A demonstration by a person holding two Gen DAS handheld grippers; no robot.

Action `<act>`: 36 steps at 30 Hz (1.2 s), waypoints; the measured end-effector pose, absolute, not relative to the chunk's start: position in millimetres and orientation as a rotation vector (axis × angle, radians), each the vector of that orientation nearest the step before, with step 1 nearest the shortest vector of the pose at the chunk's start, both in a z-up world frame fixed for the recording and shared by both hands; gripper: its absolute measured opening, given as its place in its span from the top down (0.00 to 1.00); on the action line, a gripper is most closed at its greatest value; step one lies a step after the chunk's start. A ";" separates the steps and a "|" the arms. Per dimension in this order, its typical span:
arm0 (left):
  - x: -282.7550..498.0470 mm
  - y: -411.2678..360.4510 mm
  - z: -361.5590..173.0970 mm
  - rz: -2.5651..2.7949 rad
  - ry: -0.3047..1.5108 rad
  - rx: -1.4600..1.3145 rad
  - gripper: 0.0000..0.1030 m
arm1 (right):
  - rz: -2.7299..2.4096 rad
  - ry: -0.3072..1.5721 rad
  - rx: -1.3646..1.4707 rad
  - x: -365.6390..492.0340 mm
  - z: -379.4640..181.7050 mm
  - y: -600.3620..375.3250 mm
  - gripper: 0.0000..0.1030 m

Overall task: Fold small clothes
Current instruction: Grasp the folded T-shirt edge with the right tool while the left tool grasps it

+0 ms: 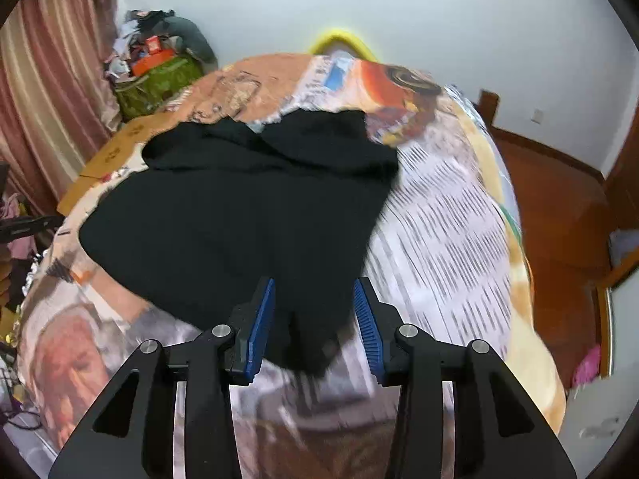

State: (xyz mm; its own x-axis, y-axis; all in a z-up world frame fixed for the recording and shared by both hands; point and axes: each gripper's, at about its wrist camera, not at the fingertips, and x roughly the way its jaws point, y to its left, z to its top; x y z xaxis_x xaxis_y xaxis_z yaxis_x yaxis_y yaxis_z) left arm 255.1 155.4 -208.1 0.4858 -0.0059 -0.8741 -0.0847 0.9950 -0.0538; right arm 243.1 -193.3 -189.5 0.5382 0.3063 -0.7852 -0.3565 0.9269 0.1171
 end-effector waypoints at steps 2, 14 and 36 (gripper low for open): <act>277.5 142.7 -209.7 0.027 1.064 -0.072 0.78 | 0.421 0.919 -0.065 255.1 -191.7 -182.2 0.63; 408.5 99.2 -268.4 -0.063 1.201 -0.002 0.44 | 0.556 1.015 -0.142 346.3 -243.1 -109.7 0.59; 468.8 215.9 -261.9 0.159 1.123 -0.210 0.47 | 0.329 0.840 -0.068 397.0 -201.6 -187.4 0.46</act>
State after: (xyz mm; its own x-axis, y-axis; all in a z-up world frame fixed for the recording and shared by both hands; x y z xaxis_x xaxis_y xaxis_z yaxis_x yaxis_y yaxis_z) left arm 468.8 215.9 -261.9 0.4250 0.0204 -0.9050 -0.2311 0.9691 -0.0866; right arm 397.0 -187.4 -201.6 0.6201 0.2591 -0.7405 -0.3125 0.9473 0.0698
